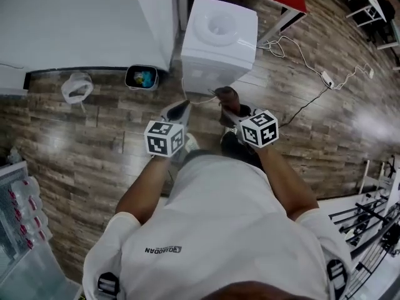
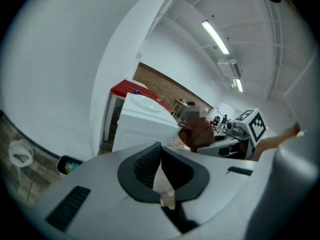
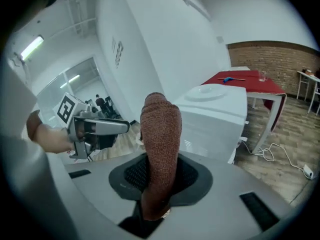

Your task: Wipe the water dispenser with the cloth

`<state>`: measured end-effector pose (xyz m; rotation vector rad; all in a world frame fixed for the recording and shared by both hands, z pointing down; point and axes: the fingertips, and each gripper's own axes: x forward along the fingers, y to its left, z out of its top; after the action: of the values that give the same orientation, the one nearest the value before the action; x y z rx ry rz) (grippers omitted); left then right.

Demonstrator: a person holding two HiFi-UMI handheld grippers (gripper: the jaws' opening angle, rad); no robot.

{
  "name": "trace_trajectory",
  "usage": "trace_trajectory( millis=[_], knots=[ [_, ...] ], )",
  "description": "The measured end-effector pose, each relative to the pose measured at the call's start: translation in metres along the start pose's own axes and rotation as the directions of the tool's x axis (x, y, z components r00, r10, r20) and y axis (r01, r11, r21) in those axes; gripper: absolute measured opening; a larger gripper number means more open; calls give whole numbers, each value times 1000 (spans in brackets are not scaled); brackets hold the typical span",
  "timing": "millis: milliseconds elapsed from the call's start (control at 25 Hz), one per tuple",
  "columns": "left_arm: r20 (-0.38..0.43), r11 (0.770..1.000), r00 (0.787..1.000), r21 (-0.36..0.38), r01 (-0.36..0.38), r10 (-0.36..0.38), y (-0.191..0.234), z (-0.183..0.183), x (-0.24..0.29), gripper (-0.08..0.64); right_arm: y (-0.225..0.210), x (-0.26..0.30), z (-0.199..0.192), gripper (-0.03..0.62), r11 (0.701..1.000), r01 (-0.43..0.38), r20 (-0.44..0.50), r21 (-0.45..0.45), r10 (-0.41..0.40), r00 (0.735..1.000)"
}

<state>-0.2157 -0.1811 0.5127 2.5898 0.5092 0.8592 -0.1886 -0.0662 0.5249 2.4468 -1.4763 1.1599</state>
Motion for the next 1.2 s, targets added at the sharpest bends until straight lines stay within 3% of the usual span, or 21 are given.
trace_trajectory(
  millis=[160,320,600,840,1040,1200],
  knots=[
    [49,998,998,65,23,-26,-28,34,7,-1,-22,-37,6,85,995,56,64,87,-61,996],
    [89,996,996,86,21,-29,-61,52,11,0,-48,-67,13,84,986,44,110,158,-62,992],
    [69,996,996,70,-55,50,-115,26,40,0,-84,-121,20,86,996,-55,147,75,44,988],
    [130,989,983,55,-138,130,-172,29,84,0,-129,-175,8,86,991,-135,166,11,132,977],
    [183,983,968,45,-181,170,-220,39,116,-1,-166,-217,-15,86,988,-156,142,-10,156,977],
    [160,979,971,60,-192,181,-246,29,131,0,-186,-232,-31,85,986,-168,131,3,167,977]
  ],
)
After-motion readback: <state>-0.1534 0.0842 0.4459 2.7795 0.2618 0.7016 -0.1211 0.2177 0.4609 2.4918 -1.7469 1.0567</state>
